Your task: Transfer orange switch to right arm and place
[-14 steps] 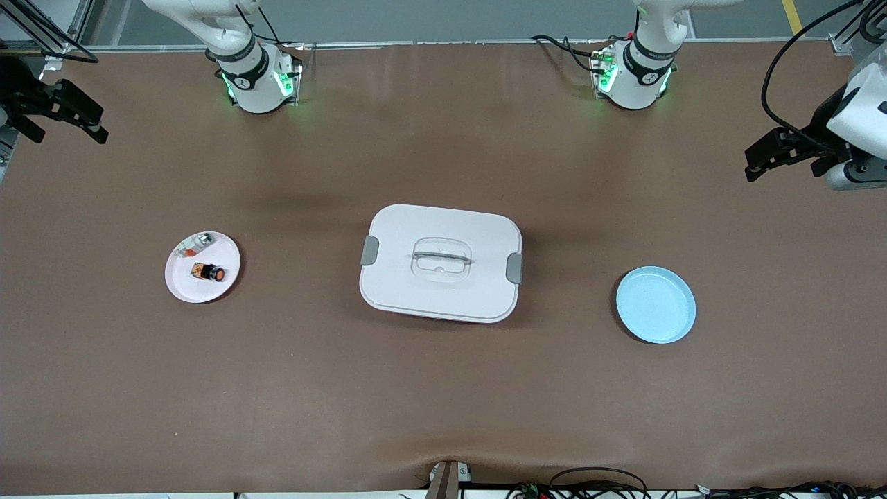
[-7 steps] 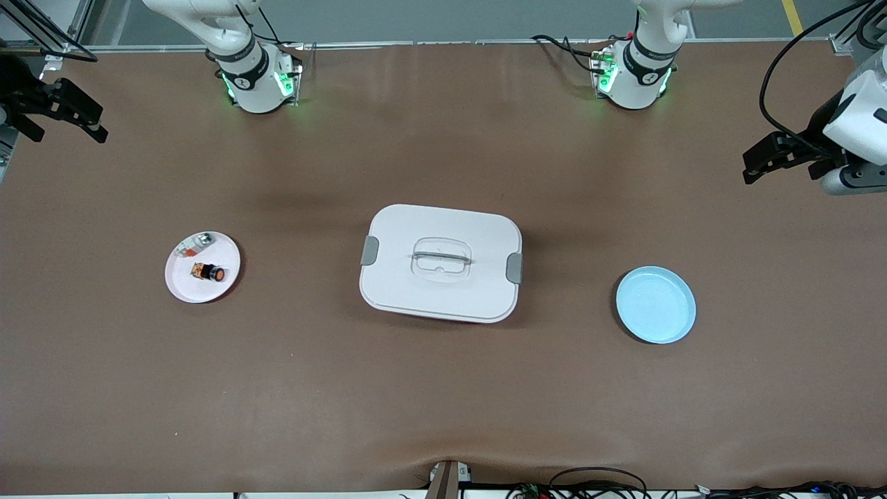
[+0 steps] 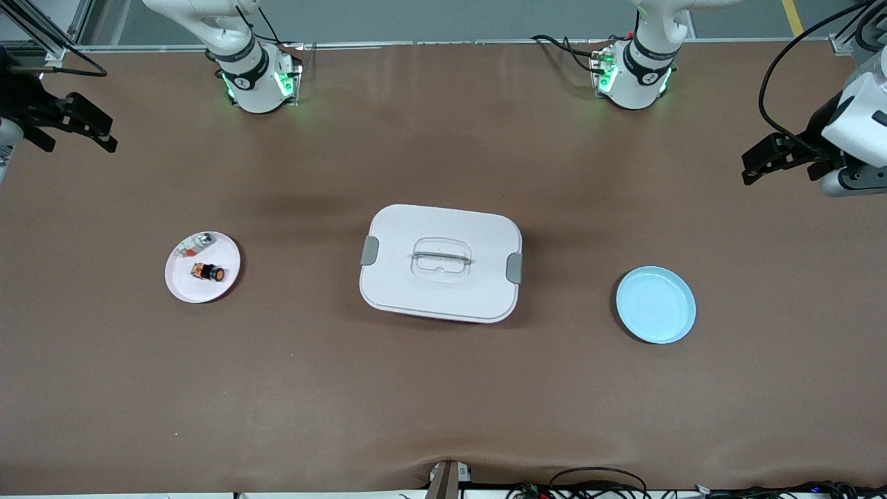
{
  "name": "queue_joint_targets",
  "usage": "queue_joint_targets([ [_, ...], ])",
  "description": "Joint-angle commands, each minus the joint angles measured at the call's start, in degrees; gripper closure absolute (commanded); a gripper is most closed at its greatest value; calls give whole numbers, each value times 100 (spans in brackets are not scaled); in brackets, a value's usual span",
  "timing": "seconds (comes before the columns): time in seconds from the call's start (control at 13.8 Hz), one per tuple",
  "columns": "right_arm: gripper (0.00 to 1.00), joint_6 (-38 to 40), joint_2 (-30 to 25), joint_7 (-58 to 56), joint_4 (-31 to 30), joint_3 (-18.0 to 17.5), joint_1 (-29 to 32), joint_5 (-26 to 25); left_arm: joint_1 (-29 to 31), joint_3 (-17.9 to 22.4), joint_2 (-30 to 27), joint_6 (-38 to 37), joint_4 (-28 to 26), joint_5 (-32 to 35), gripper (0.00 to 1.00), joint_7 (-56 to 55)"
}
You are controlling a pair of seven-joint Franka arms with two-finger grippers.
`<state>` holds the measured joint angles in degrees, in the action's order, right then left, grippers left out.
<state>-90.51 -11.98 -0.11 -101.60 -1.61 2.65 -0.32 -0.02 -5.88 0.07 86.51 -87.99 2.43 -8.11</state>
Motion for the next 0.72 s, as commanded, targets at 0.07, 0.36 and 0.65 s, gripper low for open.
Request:
queue_joint_targets([
  [0.07,0,95,494,-24,413,29,16,85,2,16,19,-38,71,-76,0,91],
  [0.36,0,86,538,11,413,29,7,103,-7,16,-7,32,80,-68,0,91],
  [0.65,0,95,538,55,386,29,34,164,-24,7,-7,260,80,-85,0,56],
])
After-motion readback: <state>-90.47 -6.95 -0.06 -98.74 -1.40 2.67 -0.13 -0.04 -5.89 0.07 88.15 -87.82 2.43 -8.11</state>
